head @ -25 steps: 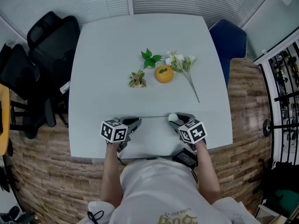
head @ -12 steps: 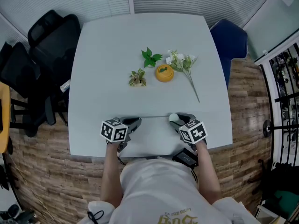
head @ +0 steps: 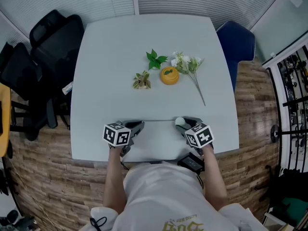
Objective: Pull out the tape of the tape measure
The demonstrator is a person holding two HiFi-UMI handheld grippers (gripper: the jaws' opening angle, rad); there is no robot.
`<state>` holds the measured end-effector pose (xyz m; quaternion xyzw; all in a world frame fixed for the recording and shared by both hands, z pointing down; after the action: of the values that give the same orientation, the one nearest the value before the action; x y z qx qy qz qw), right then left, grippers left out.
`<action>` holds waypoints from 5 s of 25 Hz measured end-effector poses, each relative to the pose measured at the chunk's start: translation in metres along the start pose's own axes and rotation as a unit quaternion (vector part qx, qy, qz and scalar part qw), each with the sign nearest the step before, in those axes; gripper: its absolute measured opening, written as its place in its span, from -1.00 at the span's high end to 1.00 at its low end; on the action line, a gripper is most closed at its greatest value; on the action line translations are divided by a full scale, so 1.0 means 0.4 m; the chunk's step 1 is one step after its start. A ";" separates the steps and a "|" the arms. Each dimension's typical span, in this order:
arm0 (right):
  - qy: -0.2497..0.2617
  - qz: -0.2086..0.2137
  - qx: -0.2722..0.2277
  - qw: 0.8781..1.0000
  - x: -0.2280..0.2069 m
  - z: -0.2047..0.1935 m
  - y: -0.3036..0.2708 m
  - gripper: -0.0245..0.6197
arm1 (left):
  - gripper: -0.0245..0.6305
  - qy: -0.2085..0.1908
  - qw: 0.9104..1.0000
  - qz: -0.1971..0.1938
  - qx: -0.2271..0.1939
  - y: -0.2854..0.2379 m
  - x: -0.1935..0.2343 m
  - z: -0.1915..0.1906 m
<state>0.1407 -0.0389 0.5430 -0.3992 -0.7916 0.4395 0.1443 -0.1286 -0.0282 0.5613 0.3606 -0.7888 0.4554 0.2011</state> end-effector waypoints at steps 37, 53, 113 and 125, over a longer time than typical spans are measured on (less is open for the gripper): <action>-0.020 -0.017 0.012 1.000 -0.036 -0.044 0.025 0.23 | 0.89 0.036 0.998 0.057 -0.020 0.045 0.051 -0.015; -0.034 -0.026 0.013 0.999 -0.043 -0.065 0.042 0.23 | 0.89 0.054 0.994 0.085 -0.034 0.084 0.078 -0.027; -0.046 -0.063 0.053 0.996 -0.072 -0.076 0.024 0.23 | 0.90 0.110 0.983 0.142 -0.040 0.144 0.185 -0.038; -0.040 -0.068 0.062 0.995 -0.075 -0.075 0.021 0.23 | 0.90 0.119 0.981 0.146 -0.042 0.151 0.196 -0.042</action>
<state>0.1815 -0.0418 0.5570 -0.3165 -0.7936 0.4922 0.1665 -0.2258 -0.0243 0.5860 0.1758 -0.8221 0.4857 0.2396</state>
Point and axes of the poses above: the fingertips, and each gripper's own axes: y backward along the fingers, x to its left, z out of its top, the point moved 8 cm from there along y, backward along the fingers, and after that the axes turned 9 degrees about y, right-handed, at the moved point
